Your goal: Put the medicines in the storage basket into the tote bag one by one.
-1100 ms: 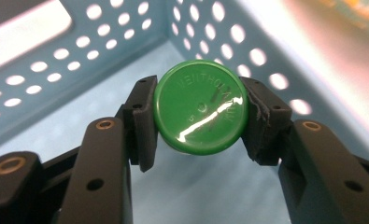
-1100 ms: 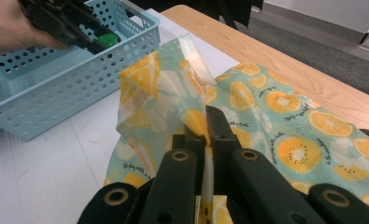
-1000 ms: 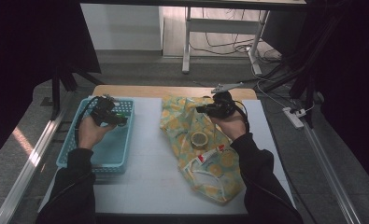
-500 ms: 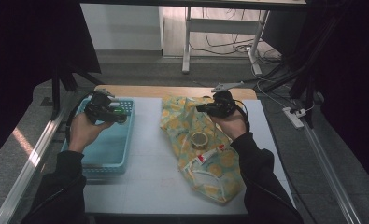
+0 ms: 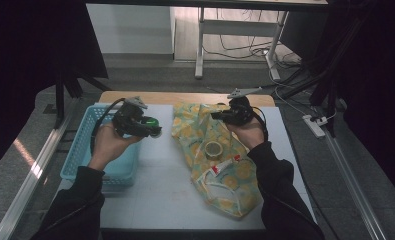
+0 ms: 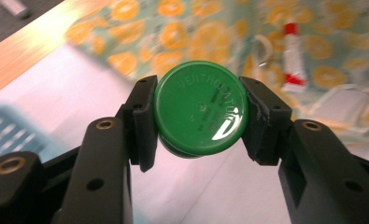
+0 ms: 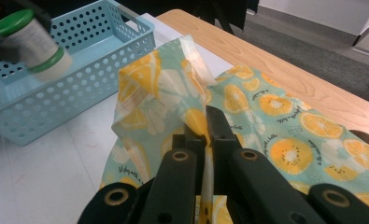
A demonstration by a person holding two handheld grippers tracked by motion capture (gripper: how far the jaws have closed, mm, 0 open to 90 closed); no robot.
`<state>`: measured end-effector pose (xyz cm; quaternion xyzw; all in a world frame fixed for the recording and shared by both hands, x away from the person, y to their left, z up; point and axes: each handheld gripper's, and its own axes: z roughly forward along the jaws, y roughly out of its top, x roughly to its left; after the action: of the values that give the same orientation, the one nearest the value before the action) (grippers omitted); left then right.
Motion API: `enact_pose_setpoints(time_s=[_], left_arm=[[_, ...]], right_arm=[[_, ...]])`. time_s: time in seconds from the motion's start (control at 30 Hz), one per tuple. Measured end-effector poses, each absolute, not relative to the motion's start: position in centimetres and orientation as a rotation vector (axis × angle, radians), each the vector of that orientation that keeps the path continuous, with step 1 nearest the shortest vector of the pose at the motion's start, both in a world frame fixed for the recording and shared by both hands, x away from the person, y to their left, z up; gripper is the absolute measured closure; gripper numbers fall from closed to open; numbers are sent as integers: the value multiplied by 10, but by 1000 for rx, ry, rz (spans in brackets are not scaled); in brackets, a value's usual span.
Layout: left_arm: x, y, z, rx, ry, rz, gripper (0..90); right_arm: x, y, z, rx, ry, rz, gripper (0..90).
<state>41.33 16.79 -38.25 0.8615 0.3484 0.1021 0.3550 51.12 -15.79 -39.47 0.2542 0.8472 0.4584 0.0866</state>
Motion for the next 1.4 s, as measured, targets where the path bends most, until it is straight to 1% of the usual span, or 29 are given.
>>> enact_pose_setpoints(time_s=[0.17,0.37,0.8,1.1,1.4], left_arm=[[417,131,-383,2260,816,236,519],[427,93,-394,2296,743,182,520],[444,22,-417,2331,648,106,519],[459,-10,-435,2345,637,111,519],[469,-28,-455,2345,638,111,519]], right_arm=[[514,-161,-394,762,2516,1366,900],[518,-165,-395,769,2509,1368,900],[532,-172,-397,806,2495,1364,900],[542,-182,-398,826,2477,1368,900],[549,-190,-404,863,2468,1370,900]])
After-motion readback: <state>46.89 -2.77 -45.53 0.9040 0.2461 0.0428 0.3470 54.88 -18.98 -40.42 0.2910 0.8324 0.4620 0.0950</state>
